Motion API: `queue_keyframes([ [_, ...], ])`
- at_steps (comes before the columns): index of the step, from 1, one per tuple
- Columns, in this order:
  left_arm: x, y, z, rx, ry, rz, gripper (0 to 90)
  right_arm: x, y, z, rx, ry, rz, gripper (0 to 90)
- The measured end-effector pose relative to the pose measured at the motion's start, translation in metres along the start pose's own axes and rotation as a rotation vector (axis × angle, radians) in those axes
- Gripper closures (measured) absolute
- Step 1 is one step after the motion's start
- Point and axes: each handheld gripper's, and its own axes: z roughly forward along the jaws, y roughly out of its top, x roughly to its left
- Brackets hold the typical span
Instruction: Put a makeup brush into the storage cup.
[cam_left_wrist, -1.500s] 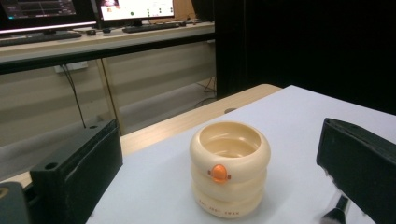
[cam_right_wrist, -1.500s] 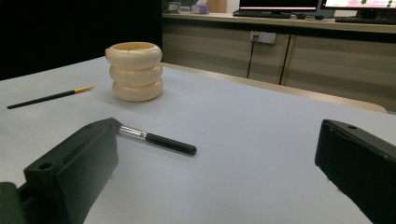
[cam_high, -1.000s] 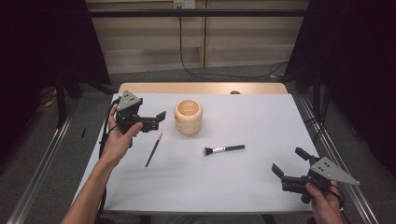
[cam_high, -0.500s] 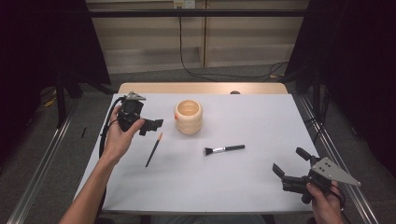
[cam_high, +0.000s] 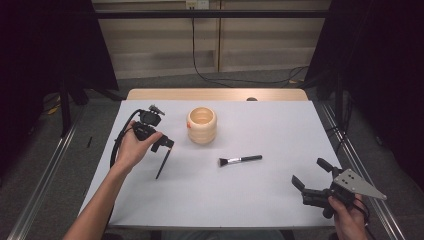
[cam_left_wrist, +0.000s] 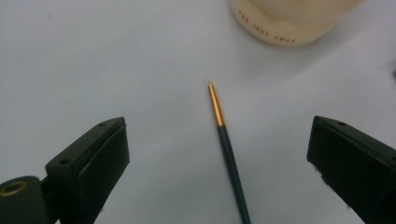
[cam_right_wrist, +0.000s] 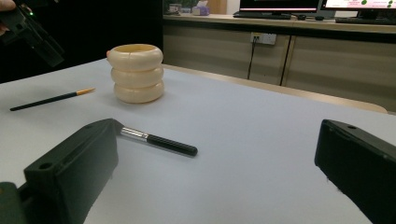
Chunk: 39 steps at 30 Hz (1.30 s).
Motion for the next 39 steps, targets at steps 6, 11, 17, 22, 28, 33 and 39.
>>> queue_keyframes([
  [6,0.0,0.002,0.01,0.075,0.0,0.002,4.3,0.001,0.0,0.0,0.001,0.003,0.004,0.0],
  [11,0.003,0.003,0.017,0.105,0.01,-0.005,4.0,0.0,0.0,0.0,0.006,0.004,-0.002,0.0],
  [17,0.006,0.005,0.025,0.123,0.016,-0.01,4.3,0.002,0.0,0.0,0.008,0.003,-0.003,0.0],
  [22,0.006,0.006,0.032,0.14,0.014,-0.013,7.6,0.003,0.0,0.0,0.012,0.014,-0.009,0.0],
  [28,0.004,0.007,0.037,0.152,0.028,-0.003,13.7,0.003,-0.001,0.0,0.014,0.011,-0.004,0.0],
  [33,0.002,0.007,0.044,0.174,0.046,-0.021,26.5,0.003,0.0,0.0,0.014,0.014,-0.009,0.0],
  [39,-0.002,0.008,0.049,0.206,0.033,0.004,39.3,0.002,-0.001,0.0,0.015,0.007,-0.003,0.0],
])
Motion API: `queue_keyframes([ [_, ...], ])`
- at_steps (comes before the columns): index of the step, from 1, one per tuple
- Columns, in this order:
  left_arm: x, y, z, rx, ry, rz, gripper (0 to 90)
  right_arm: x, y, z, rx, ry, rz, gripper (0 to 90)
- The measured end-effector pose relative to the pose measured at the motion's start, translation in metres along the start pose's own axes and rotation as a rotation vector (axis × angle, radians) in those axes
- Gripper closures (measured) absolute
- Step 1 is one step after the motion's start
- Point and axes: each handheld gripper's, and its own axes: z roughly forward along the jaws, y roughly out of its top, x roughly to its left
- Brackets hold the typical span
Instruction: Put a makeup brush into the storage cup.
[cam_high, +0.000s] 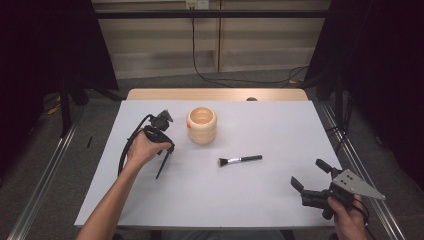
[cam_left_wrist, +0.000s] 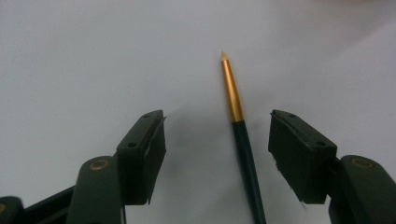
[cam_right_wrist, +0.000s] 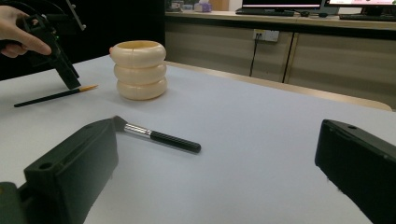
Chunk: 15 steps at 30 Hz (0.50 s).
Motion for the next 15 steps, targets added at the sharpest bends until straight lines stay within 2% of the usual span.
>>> queue_keyframes([
  [3,-0.004,0.0,0.003,0.017,0.009,0.013,46.6,0.001,0.0,0.0,0.0,0.0,0.004,0.0],
  [7,-0.007,0.0,0.006,0.014,0.059,0.013,54.8,0.001,0.0,0.0,0.002,0.001,0.003,0.0],
  [10,-0.011,0.001,0.006,0.006,0.056,0.011,58.7,0.0,0.0,-0.001,0.004,0.0,-0.001,0.0],
  [14,-0.013,0.001,0.007,0.013,0.047,-0.023,63.4,0.0,-0.001,-0.001,0.005,-0.001,0.001,0.0],
  [15,-0.012,0.001,0.008,0.023,0.034,-0.036,65.0,0.0,-0.001,-0.001,0.005,0.001,-0.001,0.0],
])
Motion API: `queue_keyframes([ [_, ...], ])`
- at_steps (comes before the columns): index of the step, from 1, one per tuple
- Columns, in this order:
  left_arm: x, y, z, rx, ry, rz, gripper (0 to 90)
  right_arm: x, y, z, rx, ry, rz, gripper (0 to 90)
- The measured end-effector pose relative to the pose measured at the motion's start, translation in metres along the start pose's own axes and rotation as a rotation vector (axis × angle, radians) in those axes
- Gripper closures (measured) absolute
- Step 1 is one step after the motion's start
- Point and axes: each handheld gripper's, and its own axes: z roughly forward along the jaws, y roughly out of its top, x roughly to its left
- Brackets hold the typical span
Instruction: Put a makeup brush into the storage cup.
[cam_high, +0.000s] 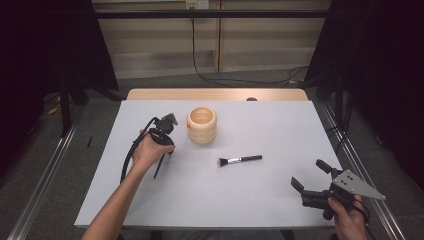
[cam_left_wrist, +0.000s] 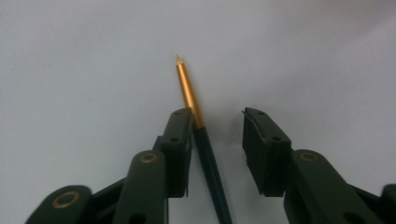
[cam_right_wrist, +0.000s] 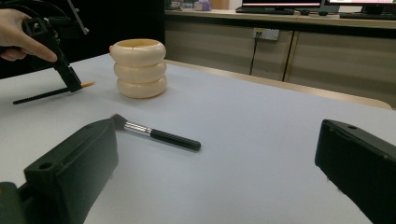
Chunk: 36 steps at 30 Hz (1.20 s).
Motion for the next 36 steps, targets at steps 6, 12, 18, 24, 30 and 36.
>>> queue_keyframes([
  [6,0.0,0.001,0.002,0.012,-0.006,-0.022,69.8,0.0,0.0,0.0,0.001,-0.003,0.003,0.0],
  [12,-0.001,0.001,0.003,0.014,-0.009,-0.038,78.7,0.0,0.0,0.0,0.003,0.003,-0.001,0.0],
  [18,0.003,0.001,0.004,0.012,-0.036,-0.056,83.6,0.0,0.0,0.0,0.002,0.001,0.002,0.0],
  [24,0.005,-0.001,0.004,0.001,-0.05,-0.049,83.3,0.0,0.0,0.0,0.003,-0.001,0.003,0.0],
  [30,0.01,-0.002,0.003,-0.005,-0.083,-0.061,84.2,0.0,-0.001,0.0,0.01,0.004,0.006,0.0],
  [36,0.014,-0.003,0.002,-0.014,-0.108,-0.078,84.2,0.0,-0.001,0.0,0.01,0.0,0.007,0.0],
])
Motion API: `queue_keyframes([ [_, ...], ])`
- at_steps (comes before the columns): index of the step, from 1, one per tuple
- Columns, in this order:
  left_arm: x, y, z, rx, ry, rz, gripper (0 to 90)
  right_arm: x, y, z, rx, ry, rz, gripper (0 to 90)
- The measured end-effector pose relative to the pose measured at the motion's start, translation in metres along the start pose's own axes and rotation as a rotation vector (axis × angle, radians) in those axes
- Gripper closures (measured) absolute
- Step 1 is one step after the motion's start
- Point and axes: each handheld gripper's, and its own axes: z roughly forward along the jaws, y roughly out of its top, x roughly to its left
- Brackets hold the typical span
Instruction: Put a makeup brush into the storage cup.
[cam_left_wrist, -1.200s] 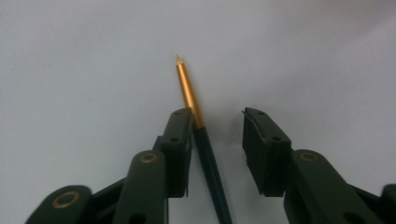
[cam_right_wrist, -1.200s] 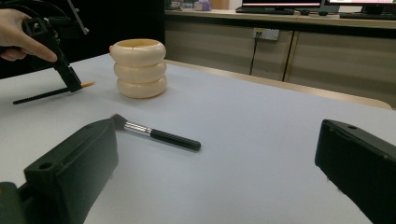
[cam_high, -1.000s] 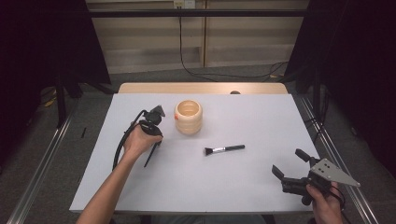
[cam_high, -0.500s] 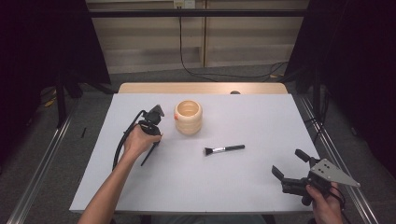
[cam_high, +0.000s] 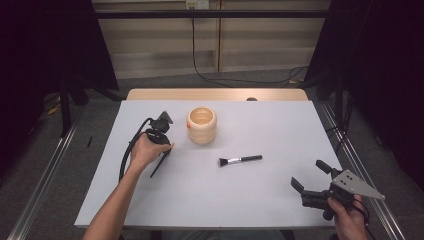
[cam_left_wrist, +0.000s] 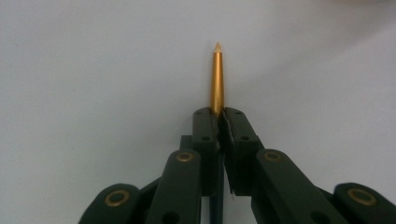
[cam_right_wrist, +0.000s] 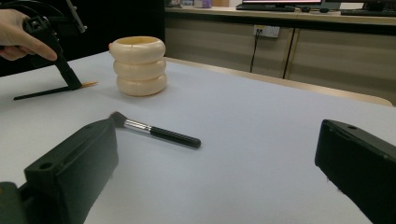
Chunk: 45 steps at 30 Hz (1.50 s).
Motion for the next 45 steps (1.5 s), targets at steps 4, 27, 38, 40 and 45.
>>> queue_keyframes([
  [4,0.002,-0.001,-0.002,-0.01,-0.005,0.002,84.2,0.0,0.0,0.0,0.0,0.0,0.001,0.0],
  [27,0.007,-0.023,-0.038,-0.239,-0.119,0.04,84.2,-0.001,0.0,0.0,0.003,-0.003,-0.002,0.0],
  [38,0.013,-0.035,-0.051,-0.381,-0.163,0.099,84.2,0.0,-0.001,0.0,0.003,-0.002,0.003,0.0],
  [40,0.014,-0.038,-0.055,-0.427,-0.176,0.1,84.2,0.0,0.0,0.0,0.001,-0.001,0.004,0.0],
  [45,0.014,-0.042,-0.062,-0.502,-0.174,0.128,84.2,0.0,-0.001,0.0,0.002,-0.006,0.007,0.0],
])
